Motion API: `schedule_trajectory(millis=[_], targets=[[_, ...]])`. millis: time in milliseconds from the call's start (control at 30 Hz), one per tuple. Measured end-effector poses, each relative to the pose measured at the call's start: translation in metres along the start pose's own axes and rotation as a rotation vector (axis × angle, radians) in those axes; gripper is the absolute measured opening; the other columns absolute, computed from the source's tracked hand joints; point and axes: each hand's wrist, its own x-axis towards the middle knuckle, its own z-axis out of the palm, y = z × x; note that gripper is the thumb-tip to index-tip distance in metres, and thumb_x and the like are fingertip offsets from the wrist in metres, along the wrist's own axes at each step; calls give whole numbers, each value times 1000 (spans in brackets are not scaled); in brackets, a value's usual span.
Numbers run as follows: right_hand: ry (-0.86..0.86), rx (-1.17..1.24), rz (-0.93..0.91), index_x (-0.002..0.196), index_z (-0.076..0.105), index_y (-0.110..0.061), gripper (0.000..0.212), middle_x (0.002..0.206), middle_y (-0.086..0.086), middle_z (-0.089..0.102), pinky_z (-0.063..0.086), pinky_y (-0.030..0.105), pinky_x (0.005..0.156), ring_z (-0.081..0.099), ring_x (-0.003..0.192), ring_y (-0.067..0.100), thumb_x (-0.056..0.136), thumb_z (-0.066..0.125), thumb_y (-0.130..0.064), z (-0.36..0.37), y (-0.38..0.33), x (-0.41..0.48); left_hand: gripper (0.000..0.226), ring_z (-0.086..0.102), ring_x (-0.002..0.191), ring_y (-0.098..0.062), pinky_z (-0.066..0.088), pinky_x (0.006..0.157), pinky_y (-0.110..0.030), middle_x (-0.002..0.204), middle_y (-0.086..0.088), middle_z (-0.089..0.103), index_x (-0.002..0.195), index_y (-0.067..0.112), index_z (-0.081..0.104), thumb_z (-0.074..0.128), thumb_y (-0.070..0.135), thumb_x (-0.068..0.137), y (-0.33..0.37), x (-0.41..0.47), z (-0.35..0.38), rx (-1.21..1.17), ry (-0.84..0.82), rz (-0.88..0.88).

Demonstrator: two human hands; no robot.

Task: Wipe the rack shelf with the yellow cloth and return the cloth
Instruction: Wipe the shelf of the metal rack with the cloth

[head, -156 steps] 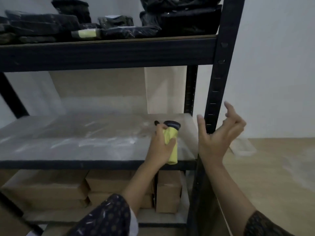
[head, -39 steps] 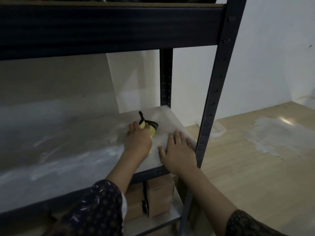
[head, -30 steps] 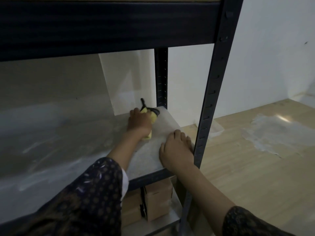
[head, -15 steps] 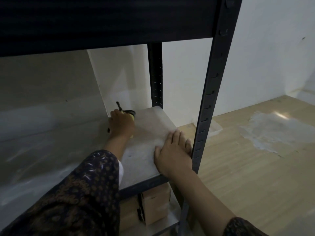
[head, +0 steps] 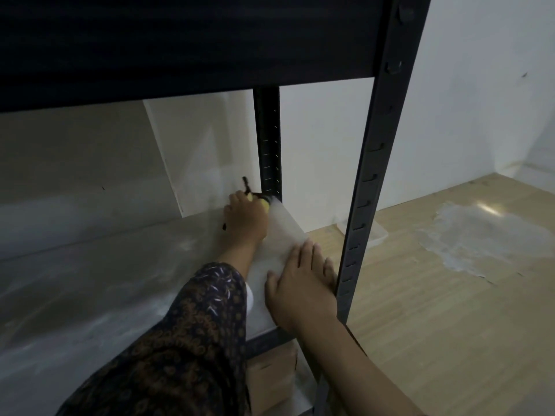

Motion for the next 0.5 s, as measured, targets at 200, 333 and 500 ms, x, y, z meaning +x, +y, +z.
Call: schedule_trajectory(millis=[200, 333, 500], targets=[[19, 48, 5, 151, -5, -4, 75, 160, 14, -9, 7, 43, 119, -10, 148, 30, 97, 22, -48, -2, -1, -3, 40, 32, 127, -36, 30, 105, -42, 140, -21, 35, 134, 0, 46, 36, 15, 98, -60, 8, -13, 84, -61, -304], [38, 34, -3, 151, -2, -3, 75, 160, 16, -6, 2, 44, 119, -7, 148, 31, 96, 22, -47, -3, -2, -3, 41, 34, 125, -39, 32, 104, -43, 138, -24, 35, 136, 6, 48, 40, 12, 96, -54, 10, -16, -36, -40, -210], [39, 0, -5, 151, 0, -3, 74, 160, 17, -3, 1, 45, 119, -5, 148, 31, 96, 21, -48, -3, -3, -3, 40, 38, 119, -36, 37, 95, -41, 132, -22, 40, 128, 3, 50, 35, 6, 91, 5, -18, -2, -100, 45, -13]])
